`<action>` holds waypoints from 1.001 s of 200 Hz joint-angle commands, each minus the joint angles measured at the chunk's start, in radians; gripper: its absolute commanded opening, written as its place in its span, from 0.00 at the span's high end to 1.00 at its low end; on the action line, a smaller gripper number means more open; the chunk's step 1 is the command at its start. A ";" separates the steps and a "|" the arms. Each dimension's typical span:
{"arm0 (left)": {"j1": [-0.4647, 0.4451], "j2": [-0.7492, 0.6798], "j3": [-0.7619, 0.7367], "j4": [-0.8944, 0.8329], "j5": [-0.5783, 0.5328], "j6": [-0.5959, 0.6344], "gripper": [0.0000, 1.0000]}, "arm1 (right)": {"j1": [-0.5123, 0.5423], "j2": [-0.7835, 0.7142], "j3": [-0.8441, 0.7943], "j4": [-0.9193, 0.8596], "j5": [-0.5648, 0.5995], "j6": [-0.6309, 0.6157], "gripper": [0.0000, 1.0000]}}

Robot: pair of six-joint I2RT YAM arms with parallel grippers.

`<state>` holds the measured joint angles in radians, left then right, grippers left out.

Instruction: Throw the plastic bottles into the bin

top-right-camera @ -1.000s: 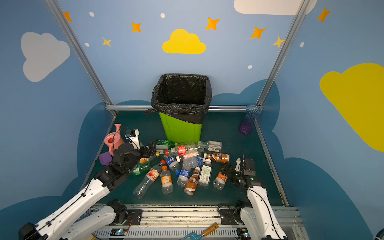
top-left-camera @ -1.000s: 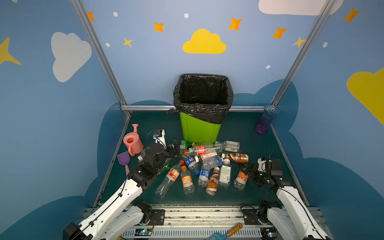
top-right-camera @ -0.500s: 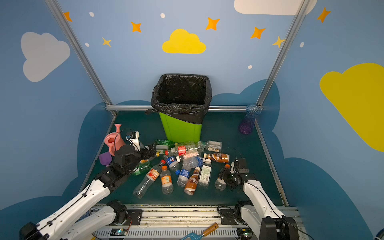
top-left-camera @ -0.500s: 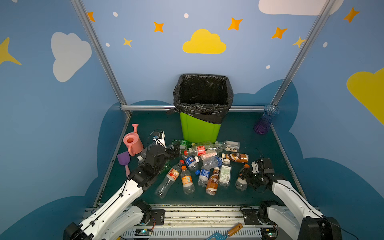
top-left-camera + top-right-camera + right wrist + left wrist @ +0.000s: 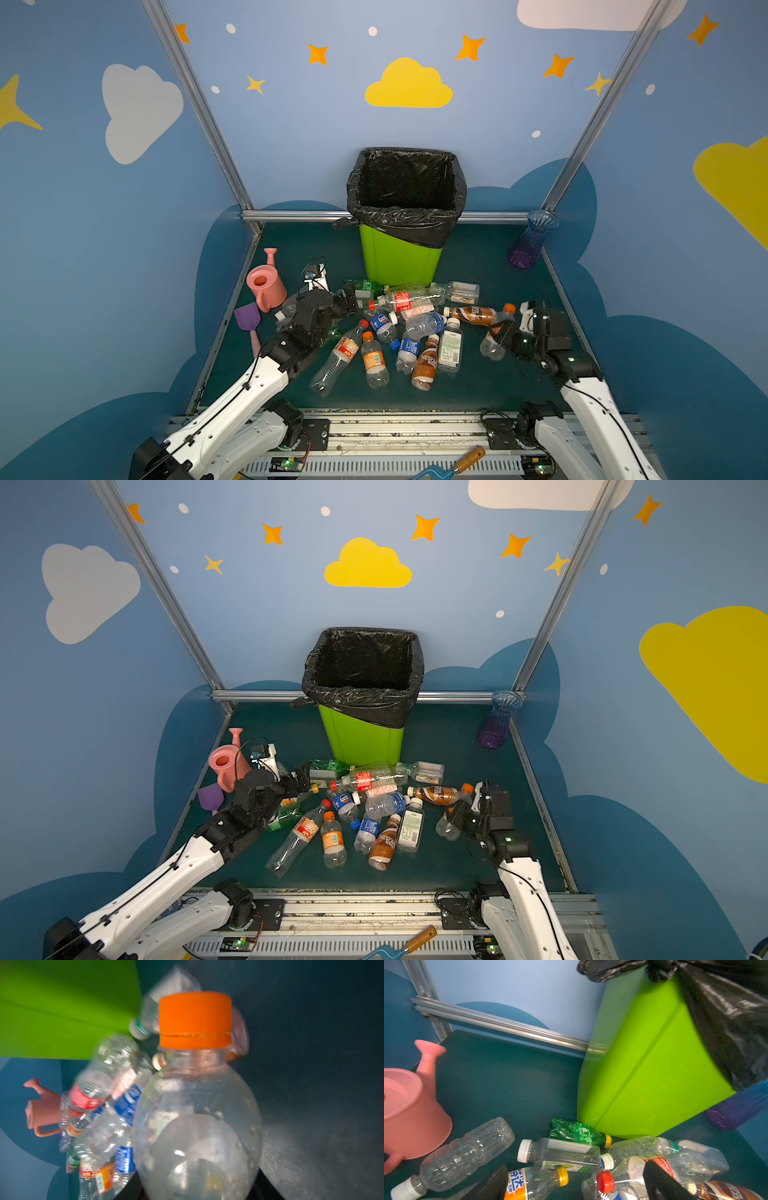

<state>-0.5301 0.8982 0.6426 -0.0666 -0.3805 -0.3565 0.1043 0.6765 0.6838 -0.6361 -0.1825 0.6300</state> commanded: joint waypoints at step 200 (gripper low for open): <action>0.109 0.023 -0.096 -0.073 -0.042 -0.118 0.00 | 0.325 0.952 1.471 0.268 -0.035 -0.281 0.02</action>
<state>-0.4271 0.9409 0.5568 -0.1253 -0.3965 -0.4725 0.4286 2.0140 2.6038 -0.7959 -0.2722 0.3374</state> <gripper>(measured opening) 0.997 0.976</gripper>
